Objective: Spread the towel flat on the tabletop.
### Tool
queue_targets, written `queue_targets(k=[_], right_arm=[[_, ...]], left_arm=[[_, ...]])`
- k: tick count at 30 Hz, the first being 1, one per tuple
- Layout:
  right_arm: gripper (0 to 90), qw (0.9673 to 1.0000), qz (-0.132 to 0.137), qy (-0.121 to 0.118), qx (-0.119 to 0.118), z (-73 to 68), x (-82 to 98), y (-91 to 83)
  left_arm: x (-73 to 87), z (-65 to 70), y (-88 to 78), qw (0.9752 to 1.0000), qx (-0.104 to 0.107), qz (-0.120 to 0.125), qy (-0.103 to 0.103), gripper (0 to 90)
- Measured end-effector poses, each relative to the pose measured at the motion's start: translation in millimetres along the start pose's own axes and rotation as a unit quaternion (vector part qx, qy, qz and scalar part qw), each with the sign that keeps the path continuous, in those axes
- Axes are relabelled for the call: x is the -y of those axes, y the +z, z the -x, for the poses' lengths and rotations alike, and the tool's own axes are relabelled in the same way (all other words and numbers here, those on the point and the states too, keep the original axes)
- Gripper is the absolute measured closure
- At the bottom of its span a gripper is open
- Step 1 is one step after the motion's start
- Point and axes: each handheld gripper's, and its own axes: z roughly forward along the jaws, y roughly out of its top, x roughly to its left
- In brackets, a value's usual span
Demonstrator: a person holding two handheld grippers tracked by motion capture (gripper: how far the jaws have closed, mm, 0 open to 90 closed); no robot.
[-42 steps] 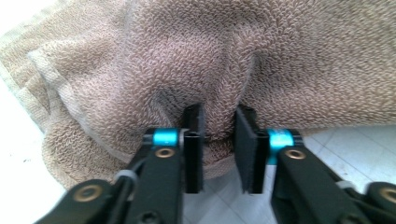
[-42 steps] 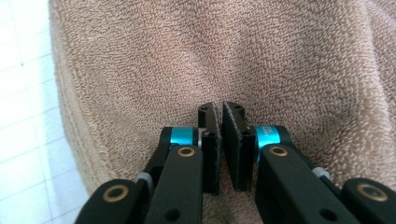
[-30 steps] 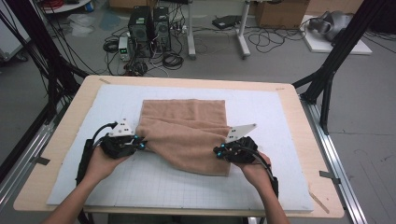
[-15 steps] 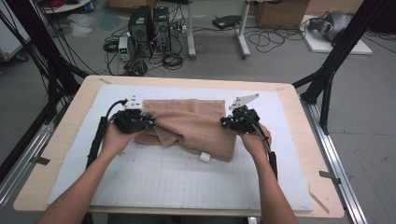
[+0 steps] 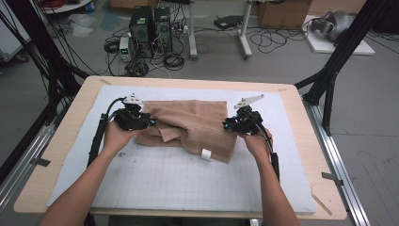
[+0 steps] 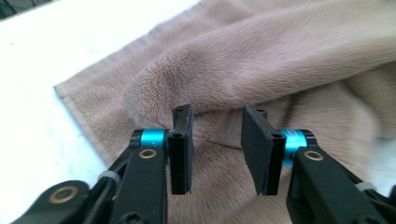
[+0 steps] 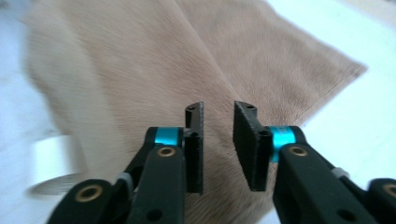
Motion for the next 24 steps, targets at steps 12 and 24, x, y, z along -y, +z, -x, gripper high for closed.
queue_targets(k=[12, 24], right_arm=[[58.5, 0.9979, 0.027, -0.019, -0.056, -35.6, 17.2, -23.1], [67.2, 0.9987, -0.029, -0.031, -0.026, -34.5, 28.3, 13.6]], left_arm=[[1.5, 41.5, 19.7, 0.9950, 0.078, -0.030, 0.054, 57.4], [5.0, 49.9, 50.0, 0.9932, 0.062, -0.064, 0.075, 81.8]])
